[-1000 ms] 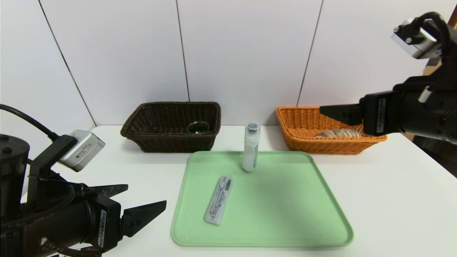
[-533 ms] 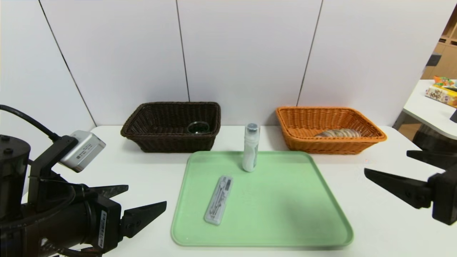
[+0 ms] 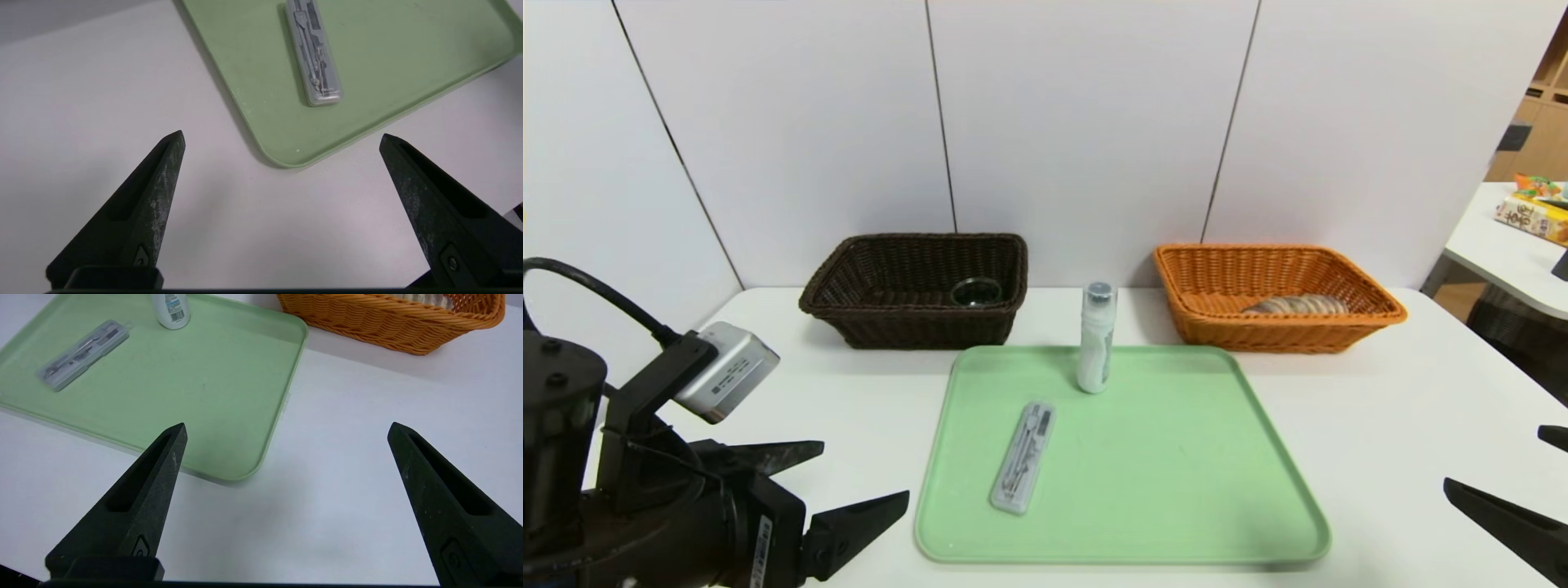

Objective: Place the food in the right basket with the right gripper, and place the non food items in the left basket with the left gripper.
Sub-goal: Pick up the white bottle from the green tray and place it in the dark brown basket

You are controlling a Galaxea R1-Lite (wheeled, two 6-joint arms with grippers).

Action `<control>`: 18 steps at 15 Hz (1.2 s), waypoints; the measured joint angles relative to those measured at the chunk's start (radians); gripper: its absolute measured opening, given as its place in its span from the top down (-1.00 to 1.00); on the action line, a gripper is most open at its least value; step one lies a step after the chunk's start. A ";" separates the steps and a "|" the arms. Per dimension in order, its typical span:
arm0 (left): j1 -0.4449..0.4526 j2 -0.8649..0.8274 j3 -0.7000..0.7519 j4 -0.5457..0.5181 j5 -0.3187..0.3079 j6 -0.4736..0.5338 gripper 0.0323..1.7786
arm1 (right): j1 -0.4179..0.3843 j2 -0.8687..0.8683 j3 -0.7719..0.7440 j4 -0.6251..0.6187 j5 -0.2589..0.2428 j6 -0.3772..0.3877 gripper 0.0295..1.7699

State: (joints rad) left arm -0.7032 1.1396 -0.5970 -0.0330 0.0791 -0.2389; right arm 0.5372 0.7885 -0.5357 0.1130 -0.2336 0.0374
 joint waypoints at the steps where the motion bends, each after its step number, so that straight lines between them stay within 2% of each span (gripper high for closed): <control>1: -0.023 0.005 -0.001 -0.008 0.002 0.000 -0.90 | 0.000 -0.013 0.006 0.000 -0.001 -0.002 -0.91; 3: -0.068 0.035 -0.003 -0.070 0.006 -0.001 -0.90 | -0.003 -0.041 0.029 0.000 0.000 -0.013 -0.91; 6: -0.132 0.139 -0.004 -0.239 0.030 0.000 -0.90 | -0.009 -0.072 0.068 -0.045 0.001 -0.027 -0.91; 11: -0.188 0.435 -0.054 -0.560 0.083 0.051 -0.90 | -0.010 -0.105 0.106 -0.081 0.003 -0.034 -0.91; 14: -0.195 0.616 -0.142 -0.723 0.109 0.108 -0.90 | -0.004 -0.111 0.112 -0.081 0.009 -0.033 -0.91; 18: -0.163 0.775 -0.284 -0.774 0.141 0.156 -0.90 | 0.000 -0.115 0.116 -0.081 0.027 -0.032 -0.91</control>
State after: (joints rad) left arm -0.8664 1.9143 -0.8813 -0.8068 0.2206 -0.0832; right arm 0.5372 0.6738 -0.4198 0.0321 -0.2062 0.0057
